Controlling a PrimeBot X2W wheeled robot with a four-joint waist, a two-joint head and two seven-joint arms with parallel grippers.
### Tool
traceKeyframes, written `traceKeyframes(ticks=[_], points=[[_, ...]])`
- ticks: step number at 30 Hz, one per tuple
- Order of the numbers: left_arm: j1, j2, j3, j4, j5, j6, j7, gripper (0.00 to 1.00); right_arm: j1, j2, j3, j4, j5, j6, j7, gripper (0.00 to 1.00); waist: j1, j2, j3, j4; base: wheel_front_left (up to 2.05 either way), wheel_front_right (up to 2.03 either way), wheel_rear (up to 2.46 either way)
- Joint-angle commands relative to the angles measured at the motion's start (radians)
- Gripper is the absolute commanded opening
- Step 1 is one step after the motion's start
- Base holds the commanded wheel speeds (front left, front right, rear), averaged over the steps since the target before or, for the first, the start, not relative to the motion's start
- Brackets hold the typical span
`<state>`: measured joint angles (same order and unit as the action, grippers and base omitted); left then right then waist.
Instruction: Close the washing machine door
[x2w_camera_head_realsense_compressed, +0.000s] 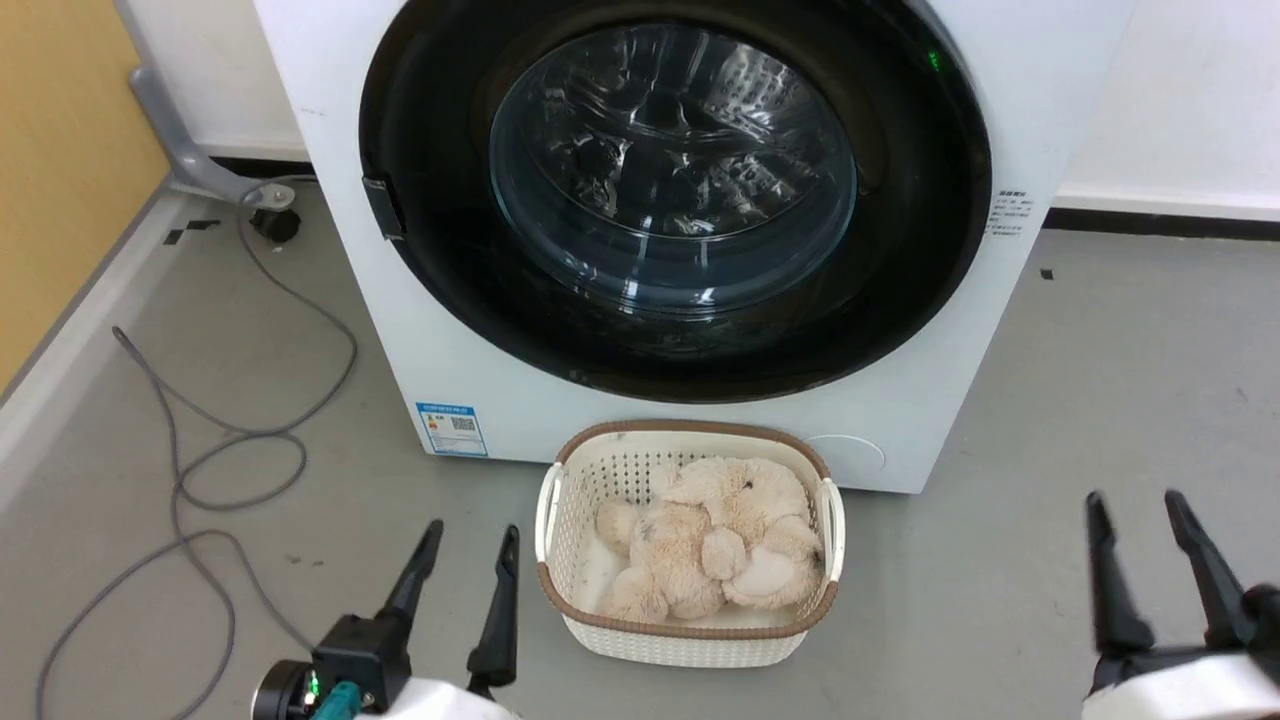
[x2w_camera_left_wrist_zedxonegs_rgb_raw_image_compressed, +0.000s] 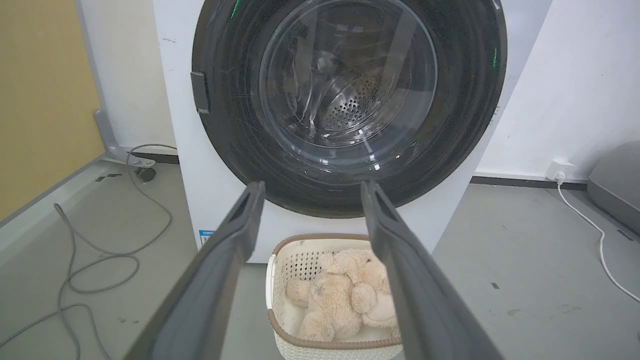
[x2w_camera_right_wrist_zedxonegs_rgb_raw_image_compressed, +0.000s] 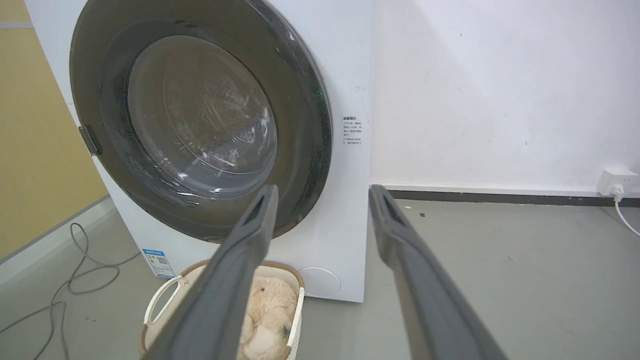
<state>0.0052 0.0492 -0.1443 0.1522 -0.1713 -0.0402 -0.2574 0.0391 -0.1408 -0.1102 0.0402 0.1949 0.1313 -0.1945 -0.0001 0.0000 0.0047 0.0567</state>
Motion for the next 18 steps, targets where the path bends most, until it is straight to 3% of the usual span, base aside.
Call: traceKeyframes(ticks=[1,9,10,18], points=[[0.016,0.002,0.001,0.002,0.009,-0.004,-0.004,1.0,0.018,0.012,-0.003,-0.013,-0.012,-0.001,0.003,1.0,0.0001,0.0,-0.002,-0.002,0.0,0.0,0.0],[0.027,0.002,-0.005,0.024,0.044,0.012,-0.004,1.0,0.051,0.046,0.004,-0.027,-0.05,-0.001,0.023,1.0,0.0001,0.0,-0.002,0.001,0.0,0.0,0.0],[0.021,0.0,-0.005,0.022,0.04,0.011,0.001,0.0,0.043,0.042,0.003,-0.02,-0.046,0.0,0.023,0.0,0.0001,0.0,-0.002,0.001,0.0,0.0,0.0],[0.02,0.0,0.001,0.016,0.045,0.012,0.01,0.0,0.04,0.044,0.006,-0.02,-0.051,0.0,0.029,0.0,0.0001,0.0,-0.003,-0.001,0.0,0.0,0.0]])
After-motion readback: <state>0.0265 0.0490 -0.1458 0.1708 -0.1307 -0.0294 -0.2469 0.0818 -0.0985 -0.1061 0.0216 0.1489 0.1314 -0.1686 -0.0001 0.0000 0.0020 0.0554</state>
